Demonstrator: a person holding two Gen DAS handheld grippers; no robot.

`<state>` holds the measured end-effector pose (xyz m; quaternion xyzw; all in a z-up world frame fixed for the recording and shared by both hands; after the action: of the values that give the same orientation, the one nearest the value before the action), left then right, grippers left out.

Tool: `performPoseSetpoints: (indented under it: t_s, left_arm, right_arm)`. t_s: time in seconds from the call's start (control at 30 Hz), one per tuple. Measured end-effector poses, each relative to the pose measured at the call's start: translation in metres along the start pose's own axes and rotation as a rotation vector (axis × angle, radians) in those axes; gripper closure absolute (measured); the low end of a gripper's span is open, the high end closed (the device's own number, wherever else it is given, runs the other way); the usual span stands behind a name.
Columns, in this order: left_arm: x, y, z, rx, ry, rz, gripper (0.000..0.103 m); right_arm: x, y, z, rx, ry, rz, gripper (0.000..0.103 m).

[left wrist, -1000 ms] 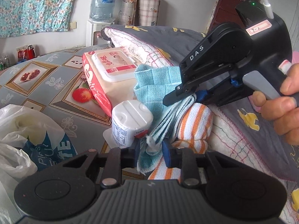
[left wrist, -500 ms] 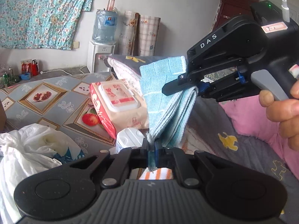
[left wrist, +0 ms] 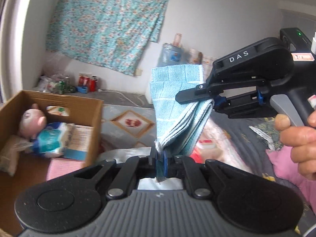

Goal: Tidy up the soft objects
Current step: 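Carry the blue towel into the cardboard box and open the right tool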

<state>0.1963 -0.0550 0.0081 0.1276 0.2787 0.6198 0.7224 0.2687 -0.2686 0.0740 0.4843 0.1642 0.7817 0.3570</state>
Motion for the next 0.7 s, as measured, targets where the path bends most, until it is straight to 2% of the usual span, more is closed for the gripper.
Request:
performPoseSetpoints:
  t_s: [0.1, 0.2, 0.3, 0.37, 0.47, 0.53, 0.7]
  left_arm:
    - [0.061, 0.018, 0.004, 0.003, 0.059, 0.129, 0.096]
    - [0.122, 0.025, -0.001, 0.036, 0.153, 0.230, 0.096]
    - [0.172, 0.021, -0.013, 0.106, 0.218, 0.308, 0.096]
    - [0.195, 0.013, -0.024, 0.180, 0.237, 0.342, 0.095]
    - [0.212, 0.012, -0.033, 0.217, 0.259, 0.357, 0.088]
    - [0.217, 0.014, -0.034, 0.213, 0.256, 0.361, 0.078]
    - [0.217, 0.013, -0.035, 0.210, 0.233, 0.367, 0.074]
  right_arm:
    - [0.047, -0.059, -0.011, 0.092, 0.018, 0.062, 0.090]
    - [0.084, -0.120, -0.027, 0.201, 0.019, 0.085, 0.090]
    - [0.111, -0.178, -0.046, 0.296, 0.030, 0.063, 0.090]
    - [0.118, -0.211, -0.058, 0.351, 0.023, 0.039, 0.090]
    - [0.119, -0.249, -0.070, 0.405, 0.022, -0.009, 0.090]
    - [0.112, -0.268, -0.078, 0.439, 0.016, -0.042, 0.090]
    - [0.095, -0.290, -0.089, 0.466, 0.004, -0.101, 0.090]
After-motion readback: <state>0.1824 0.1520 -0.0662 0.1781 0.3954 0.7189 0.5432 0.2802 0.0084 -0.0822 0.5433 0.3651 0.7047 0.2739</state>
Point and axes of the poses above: each gripper's, at about its wrist camera, not at the fingertips, and y roughly against the way its jaws point, x to its left, z to its top, the point moved 9 cm from there along -y, roughly the way its jaws point
